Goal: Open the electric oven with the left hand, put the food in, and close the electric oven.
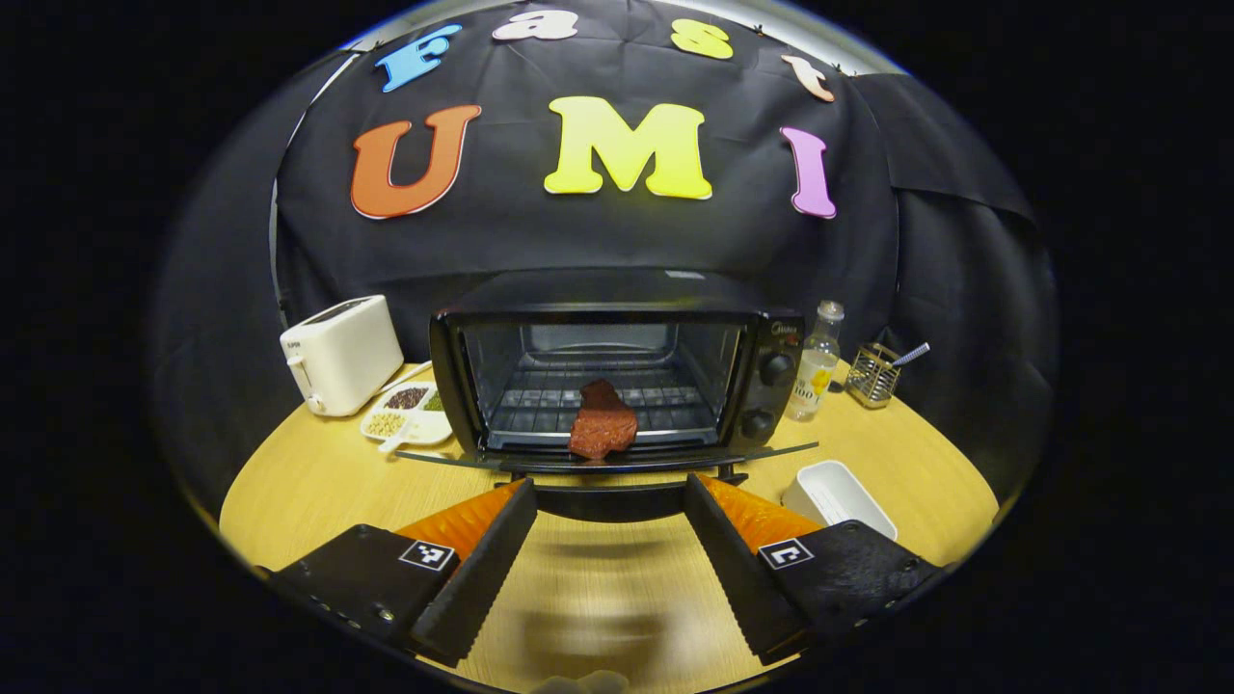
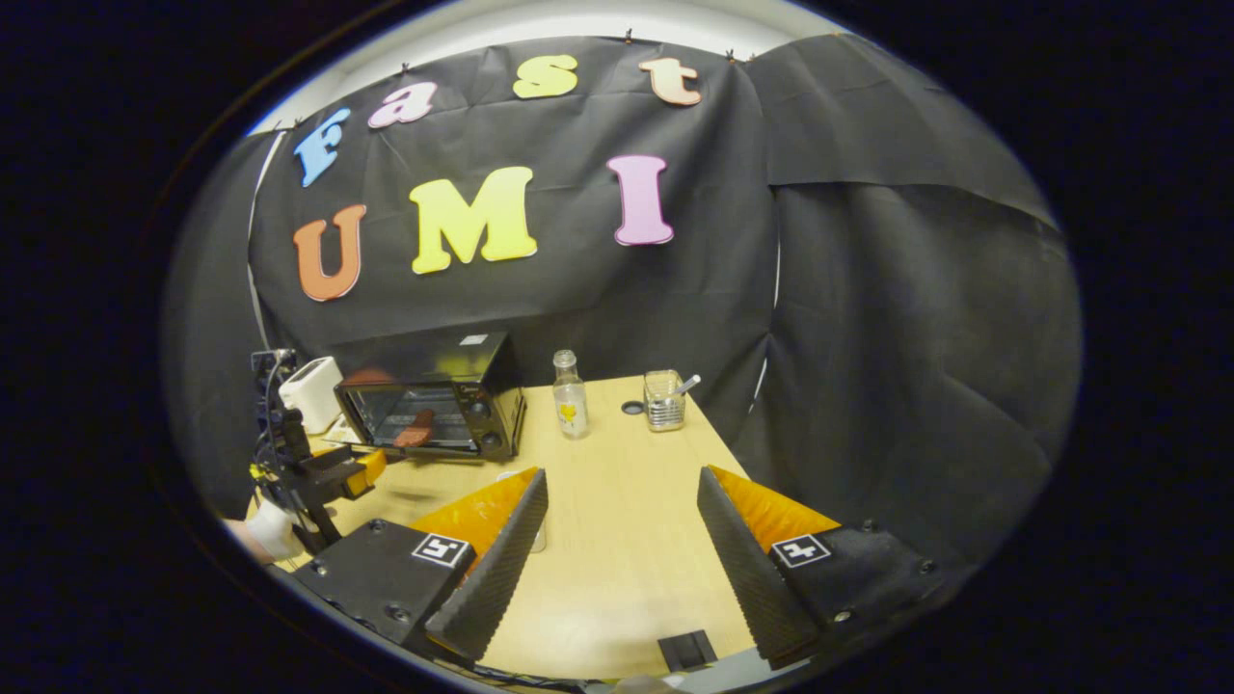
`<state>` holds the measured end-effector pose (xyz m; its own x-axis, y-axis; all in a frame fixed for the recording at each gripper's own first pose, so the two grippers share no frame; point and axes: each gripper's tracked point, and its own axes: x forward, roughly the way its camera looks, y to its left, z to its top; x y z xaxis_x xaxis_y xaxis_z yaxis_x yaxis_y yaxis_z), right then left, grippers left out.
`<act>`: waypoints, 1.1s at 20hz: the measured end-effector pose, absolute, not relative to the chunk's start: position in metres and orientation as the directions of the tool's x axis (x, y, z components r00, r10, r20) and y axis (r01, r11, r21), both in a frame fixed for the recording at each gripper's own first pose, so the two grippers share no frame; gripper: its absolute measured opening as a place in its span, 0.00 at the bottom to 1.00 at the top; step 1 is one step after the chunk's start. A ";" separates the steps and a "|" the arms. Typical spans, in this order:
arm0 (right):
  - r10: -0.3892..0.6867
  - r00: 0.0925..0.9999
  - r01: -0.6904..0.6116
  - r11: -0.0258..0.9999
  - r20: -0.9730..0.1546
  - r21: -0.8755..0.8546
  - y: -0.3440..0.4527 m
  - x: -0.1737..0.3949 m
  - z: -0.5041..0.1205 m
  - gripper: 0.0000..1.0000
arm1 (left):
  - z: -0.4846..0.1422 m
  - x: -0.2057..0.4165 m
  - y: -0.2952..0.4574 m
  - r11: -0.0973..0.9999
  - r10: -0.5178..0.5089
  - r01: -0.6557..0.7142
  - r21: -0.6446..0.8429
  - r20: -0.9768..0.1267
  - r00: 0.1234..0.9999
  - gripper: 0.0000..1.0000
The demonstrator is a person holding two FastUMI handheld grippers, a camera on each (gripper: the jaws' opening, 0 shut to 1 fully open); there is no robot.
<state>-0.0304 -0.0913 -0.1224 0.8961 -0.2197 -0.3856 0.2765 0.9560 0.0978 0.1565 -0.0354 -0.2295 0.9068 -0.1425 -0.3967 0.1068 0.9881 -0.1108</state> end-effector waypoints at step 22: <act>-0.268 0.884 0.329 0.939 -0.383 0.104 -0.105 -0.050 -0.120 0.99 | -0.195 0.192 -0.032 0.987 -0.157 0.130 -0.099 -0.357 0.921 0.98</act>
<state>-0.0496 -0.1053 -0.1203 0.8842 -0.2678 -0.3827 0.3291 0.9386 0.1037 0.1924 -0.0325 -0.1947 0.9209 -0.1569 -0.3569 0.1298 0.9866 -0.0989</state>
